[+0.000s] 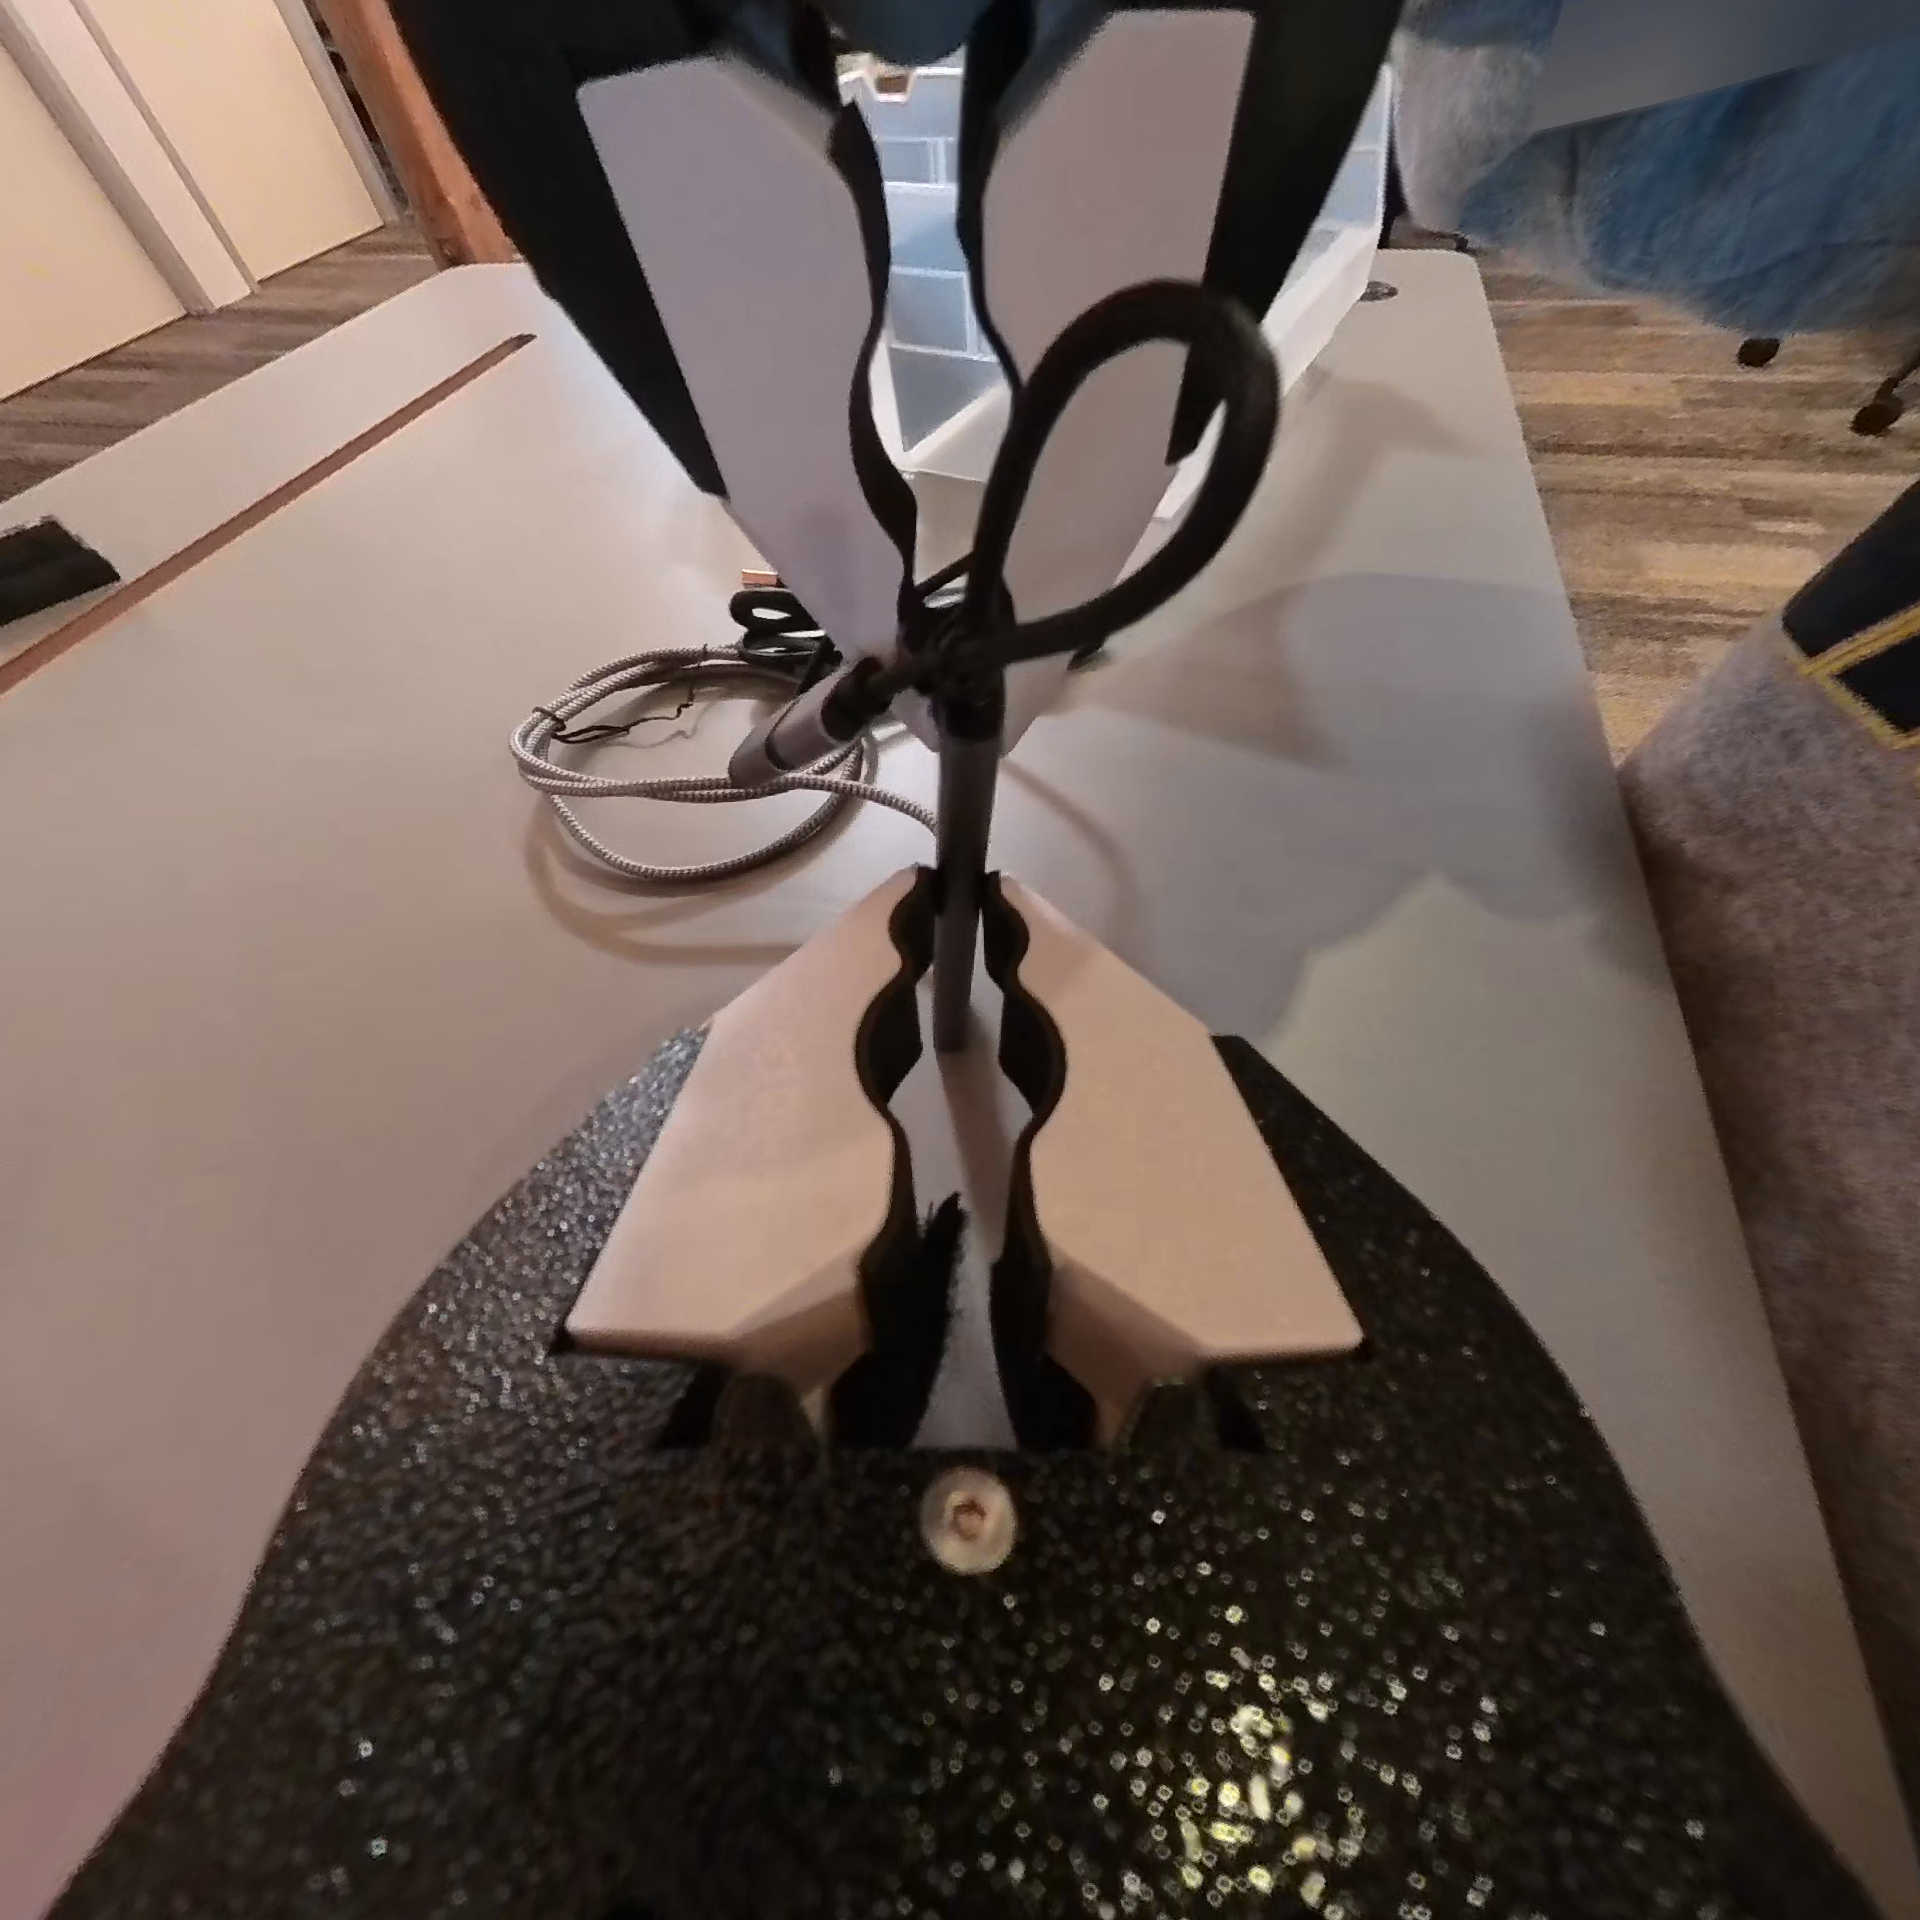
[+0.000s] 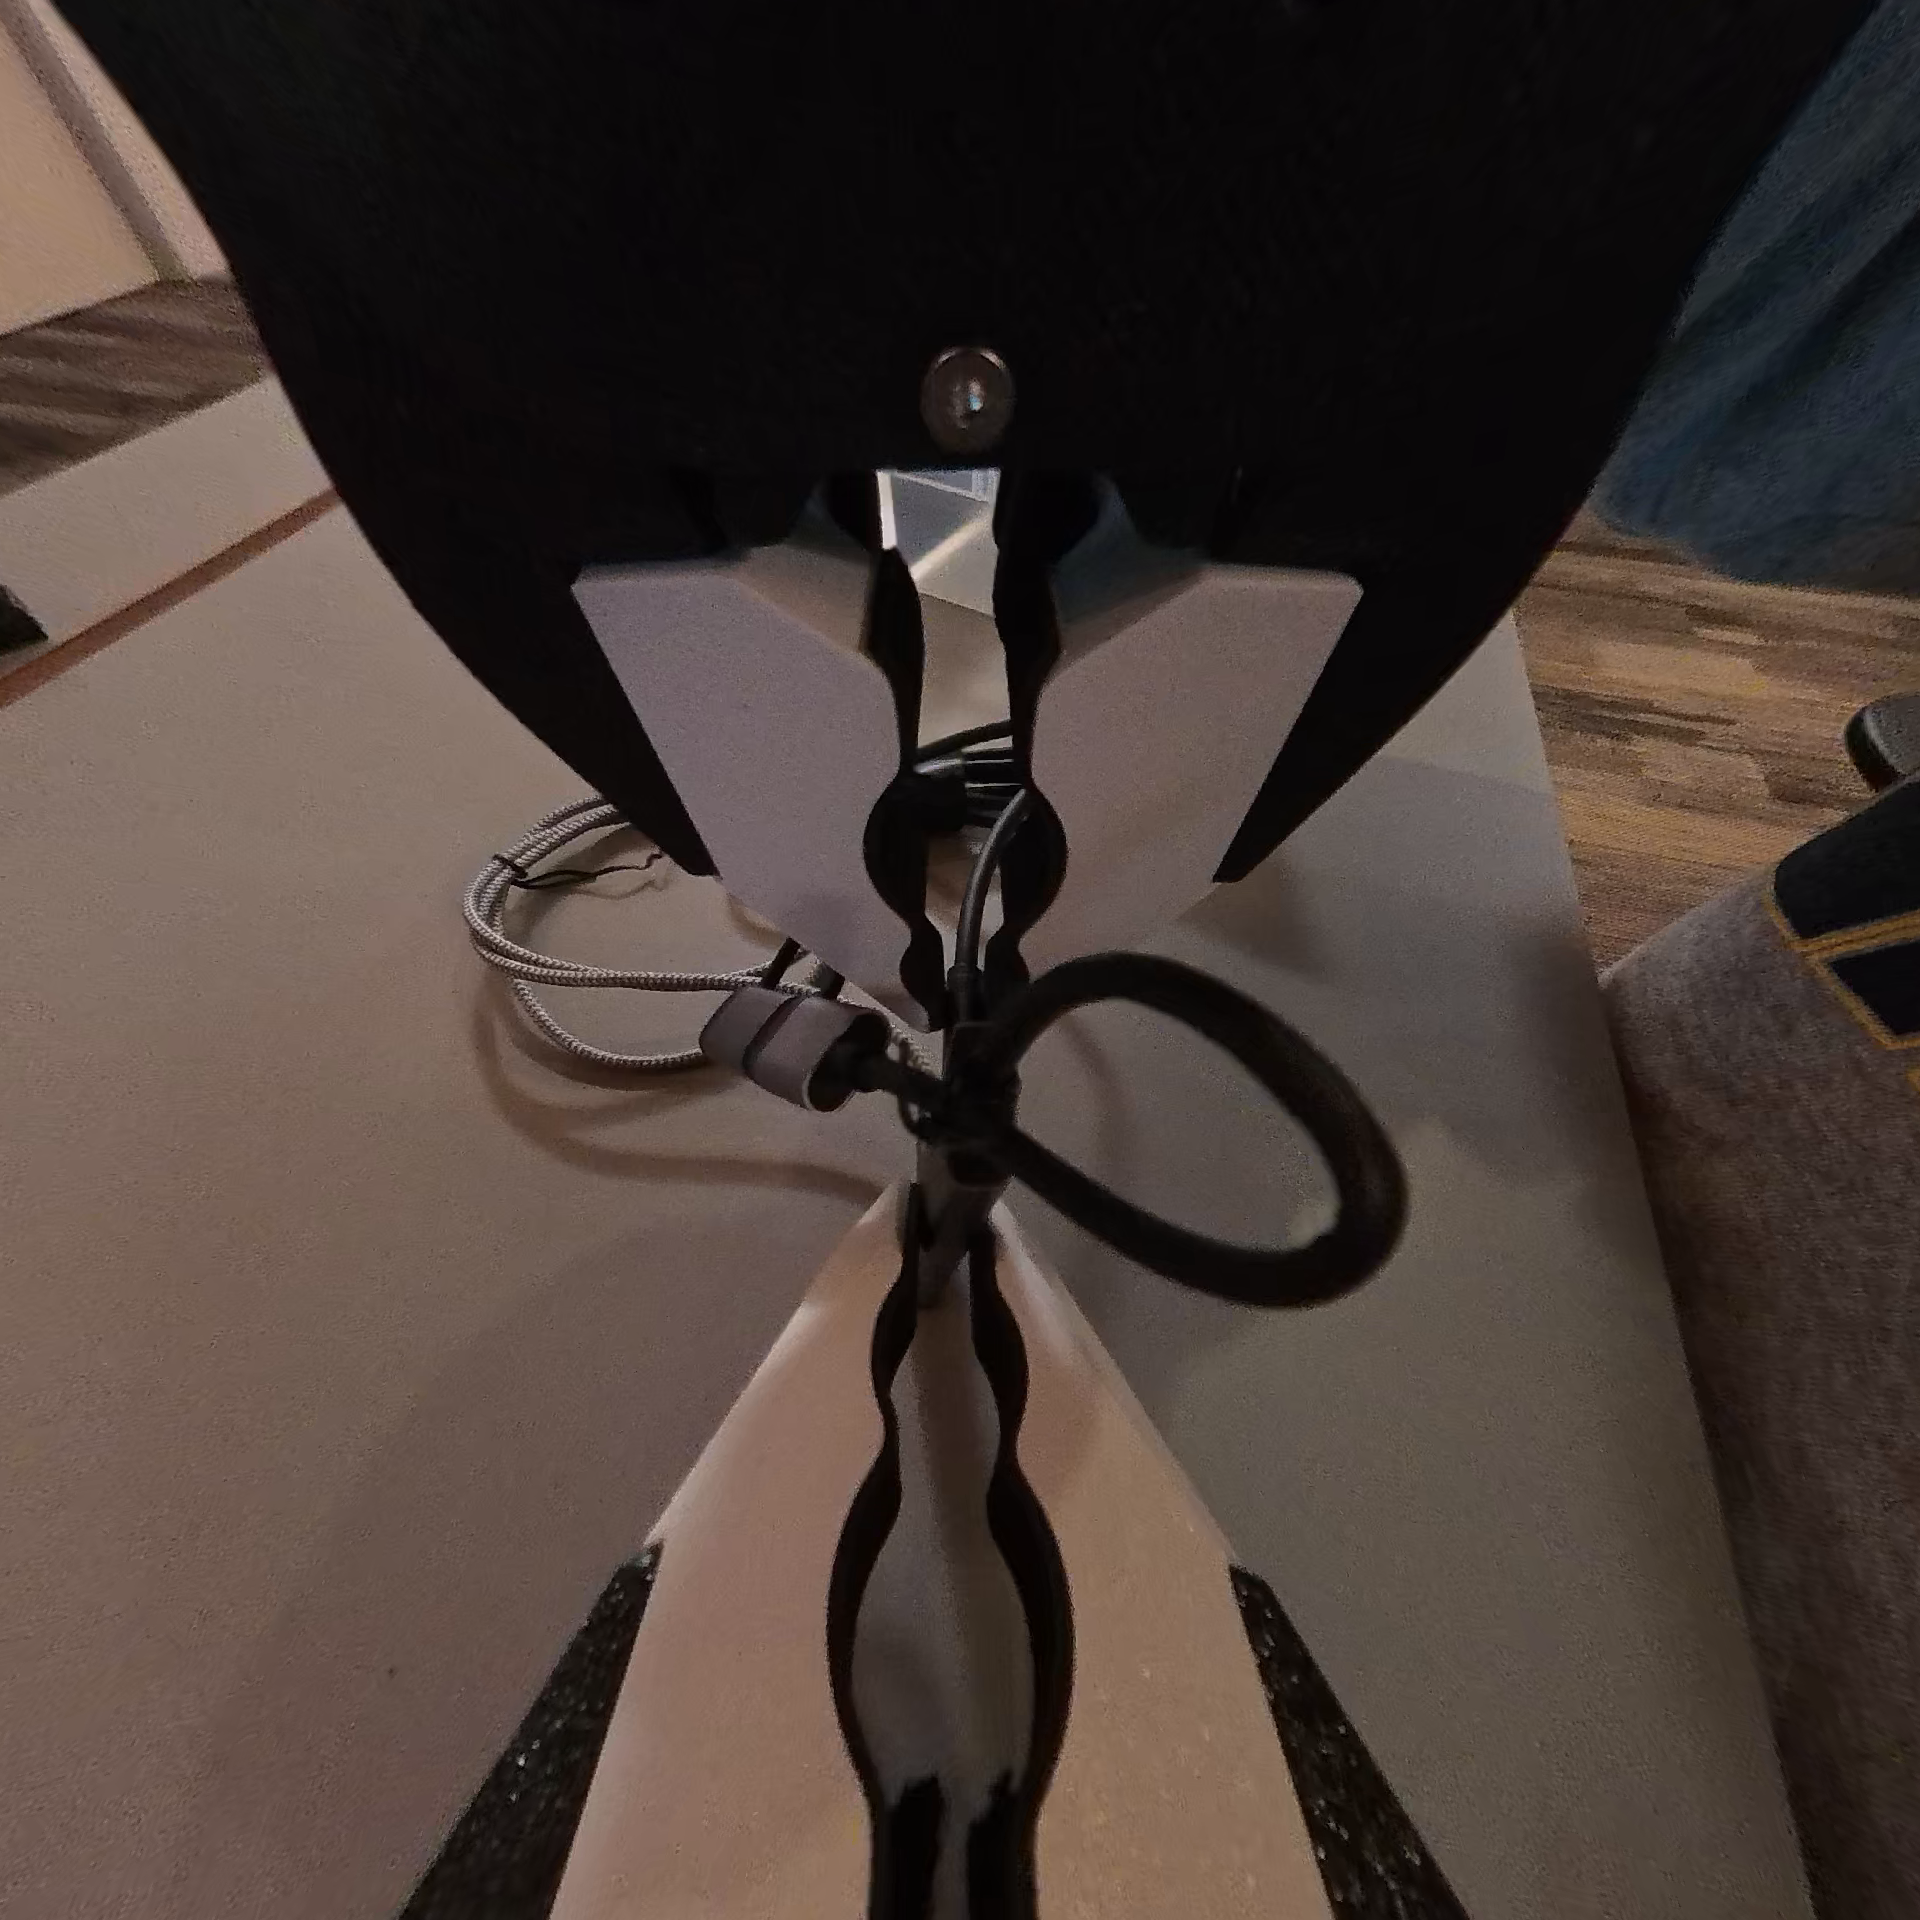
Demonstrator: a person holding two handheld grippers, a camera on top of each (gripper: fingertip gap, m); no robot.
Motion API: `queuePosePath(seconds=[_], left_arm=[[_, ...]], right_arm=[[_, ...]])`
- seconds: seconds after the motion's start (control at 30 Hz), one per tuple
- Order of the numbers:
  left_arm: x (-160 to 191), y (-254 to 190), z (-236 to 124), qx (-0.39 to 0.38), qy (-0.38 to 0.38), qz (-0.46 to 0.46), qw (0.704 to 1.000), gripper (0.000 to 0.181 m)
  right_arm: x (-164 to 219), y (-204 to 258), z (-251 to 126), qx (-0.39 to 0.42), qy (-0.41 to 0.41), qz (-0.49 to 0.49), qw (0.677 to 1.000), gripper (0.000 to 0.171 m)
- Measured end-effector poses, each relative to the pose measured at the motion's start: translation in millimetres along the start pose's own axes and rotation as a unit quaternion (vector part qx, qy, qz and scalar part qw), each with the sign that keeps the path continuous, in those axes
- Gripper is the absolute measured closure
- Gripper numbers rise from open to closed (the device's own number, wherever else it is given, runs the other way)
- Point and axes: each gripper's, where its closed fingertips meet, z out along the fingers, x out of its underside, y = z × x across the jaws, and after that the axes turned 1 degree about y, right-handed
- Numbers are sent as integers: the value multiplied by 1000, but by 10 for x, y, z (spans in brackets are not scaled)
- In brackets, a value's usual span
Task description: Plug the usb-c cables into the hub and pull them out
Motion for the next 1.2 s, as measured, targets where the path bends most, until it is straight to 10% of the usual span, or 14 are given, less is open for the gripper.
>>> queuePosePath(seconds=[0.57, 1.2], left_arm=[[16, 8, -52, 7, -16, -3, 1000, 175], [62, 30, -156, -42, -18, 65, 997, 175]], right_arm=[[-63, -37, 54, 2, 11, -9, 1000, 166], [4, 172, 557, 82, -300, 139, 940, 152]])
